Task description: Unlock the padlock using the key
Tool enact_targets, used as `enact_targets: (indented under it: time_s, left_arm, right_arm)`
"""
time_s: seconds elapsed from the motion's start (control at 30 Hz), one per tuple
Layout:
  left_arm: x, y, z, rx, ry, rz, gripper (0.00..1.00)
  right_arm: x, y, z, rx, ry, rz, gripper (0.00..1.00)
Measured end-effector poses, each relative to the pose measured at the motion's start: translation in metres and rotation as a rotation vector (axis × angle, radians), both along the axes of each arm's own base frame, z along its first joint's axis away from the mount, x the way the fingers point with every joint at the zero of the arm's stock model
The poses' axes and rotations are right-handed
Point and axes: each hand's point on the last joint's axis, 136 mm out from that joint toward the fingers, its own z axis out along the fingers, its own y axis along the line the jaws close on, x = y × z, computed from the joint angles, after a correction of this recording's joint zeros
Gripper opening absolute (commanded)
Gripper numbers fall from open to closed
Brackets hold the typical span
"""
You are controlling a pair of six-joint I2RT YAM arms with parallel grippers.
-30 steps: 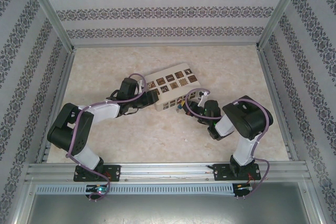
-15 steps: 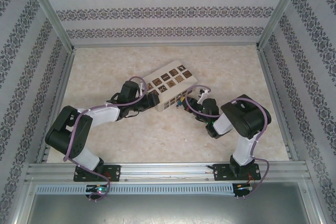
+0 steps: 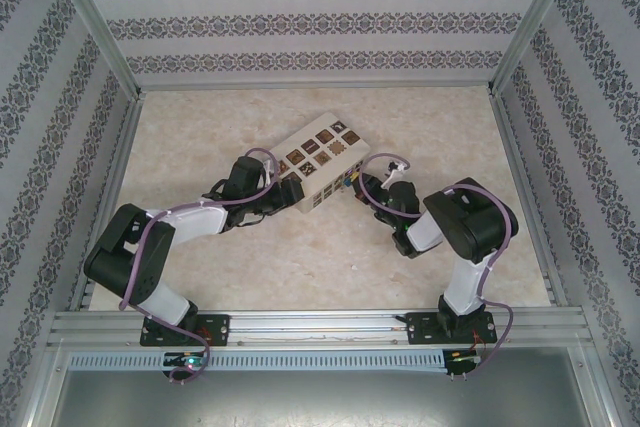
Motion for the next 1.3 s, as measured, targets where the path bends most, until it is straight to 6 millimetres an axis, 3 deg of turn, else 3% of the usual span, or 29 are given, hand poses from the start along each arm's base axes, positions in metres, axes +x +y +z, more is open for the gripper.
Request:
enact_targets:
  time_s: [0.23, 0.47, 0.67, 0.97, 1.3]
  left_arm:
    - [-0.006, 0.01, 0.01, 0.036, -0.005, 0.027, 0.63]
    - [-0.006, 0.029, 0.06, 0.084, -0.168, 0.071, 0.69]
    - [-0.009, 0.058, 0.093, 0.161, -0.321, 0.133, 0.75]
    - [-0.024, 0.106, 0.092, 0.303, -0.413, 0.222, 0.83]
    - [-0.031, 0.128, 0.113, 0.383, -0.54, 0.263, 0.91]
  right_arm:
    - [-0.007, -0.013, 0.008, -0.037, -0.011, -0.018, 0.0]
    - [-0.027, -0.027, 0.044, -0.108, -0.076, -0.006, 0.0]
    - [-0.054, -0.029, 0.068, -0.195, -0.095, 0.066, 0.0]
    - [-0.106, -0.03, 0.059, -0.324, 0.043, 0.233, 0.0]
    - [-0.16, -0.025, 0.031, -0.386, 0.23, 0.376, 0.0]
